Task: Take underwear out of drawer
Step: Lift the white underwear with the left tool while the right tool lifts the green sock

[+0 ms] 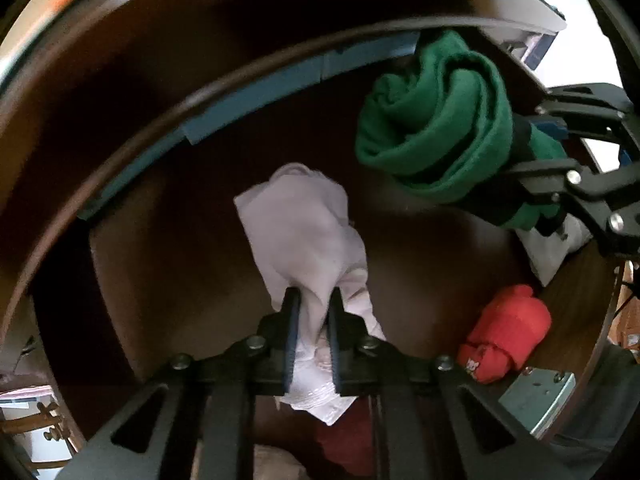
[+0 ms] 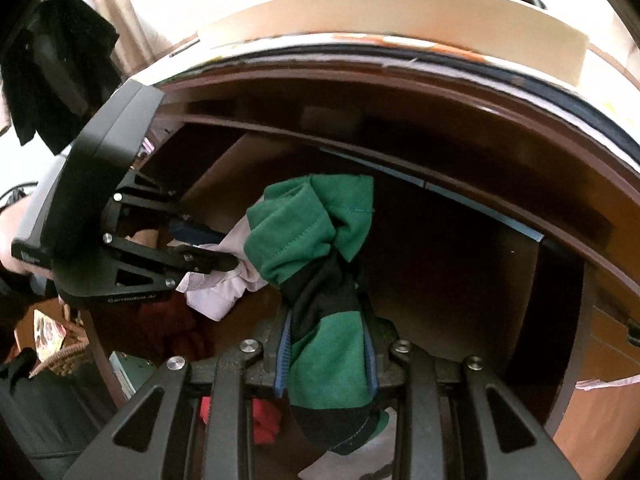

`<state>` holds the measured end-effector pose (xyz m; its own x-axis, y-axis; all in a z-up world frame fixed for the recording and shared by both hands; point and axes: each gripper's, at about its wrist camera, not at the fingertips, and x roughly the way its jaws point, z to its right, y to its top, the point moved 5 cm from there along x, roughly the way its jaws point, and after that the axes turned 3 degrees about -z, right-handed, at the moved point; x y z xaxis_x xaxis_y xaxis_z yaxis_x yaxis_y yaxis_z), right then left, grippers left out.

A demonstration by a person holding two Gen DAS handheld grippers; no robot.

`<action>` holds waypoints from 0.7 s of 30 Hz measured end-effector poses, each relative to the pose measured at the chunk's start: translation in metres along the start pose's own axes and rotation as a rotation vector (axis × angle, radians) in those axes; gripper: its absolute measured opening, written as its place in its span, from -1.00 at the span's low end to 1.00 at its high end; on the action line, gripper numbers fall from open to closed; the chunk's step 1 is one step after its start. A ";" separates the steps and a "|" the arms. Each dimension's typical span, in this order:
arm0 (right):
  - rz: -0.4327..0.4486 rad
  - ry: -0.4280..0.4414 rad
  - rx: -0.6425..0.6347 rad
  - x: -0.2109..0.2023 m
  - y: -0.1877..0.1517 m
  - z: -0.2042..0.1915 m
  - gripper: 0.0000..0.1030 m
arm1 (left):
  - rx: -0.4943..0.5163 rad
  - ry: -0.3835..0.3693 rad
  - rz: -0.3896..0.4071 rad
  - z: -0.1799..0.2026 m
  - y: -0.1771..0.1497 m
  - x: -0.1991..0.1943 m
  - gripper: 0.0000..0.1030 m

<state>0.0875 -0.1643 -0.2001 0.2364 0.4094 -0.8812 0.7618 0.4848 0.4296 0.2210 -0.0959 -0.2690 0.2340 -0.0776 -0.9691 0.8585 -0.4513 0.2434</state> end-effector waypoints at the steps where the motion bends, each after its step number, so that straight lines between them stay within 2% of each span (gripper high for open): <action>1: 0.013 0.003 0.002 -0.002 0.000 0.001 -0.40 | 0.004 0.007 0.016 0.000 -0.001 -0.003 -0.80; 4: 0.048 0.000 0.009 -0.009 -0.002 0.003 -0.40 | 0.012 0.029 0.080 0.001 -0.002 -0.013 -0.81; 13: 0.130 0.021 0.011 -0.028 -0.008 0.009 -0.40 | -0.053 -0.004 0.247 -0.016 -0.023 -0.045 -0.81; 17: 0.164 0.025 -0.006 -0.036 -0.011 0.009 -0.40 | -0.058 -0.010 0.307 -0.028 -0.047 -0.062 -0.82; 18: 0.170 0.028 -0.007 -0.038 -0.014 0.010 -0.40 | -0.055 -0.009 0.321 -0.024 -0.070 -0.068 -0.82; 21: 0.180 0.038 -0.002 -0.042 -0.015 0.012 -0.40 | -0.049 0.000 0.353 -0.018 -0.074 -0.072 -0.82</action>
<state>0.0735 -0.1978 -0.1721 0.3456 0.5186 -0.7820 0.7085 0.4023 0.5799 0.1489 -0.0408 -0.2166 0.5199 -0.2211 -0.8251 0.7459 -0.3534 0.5646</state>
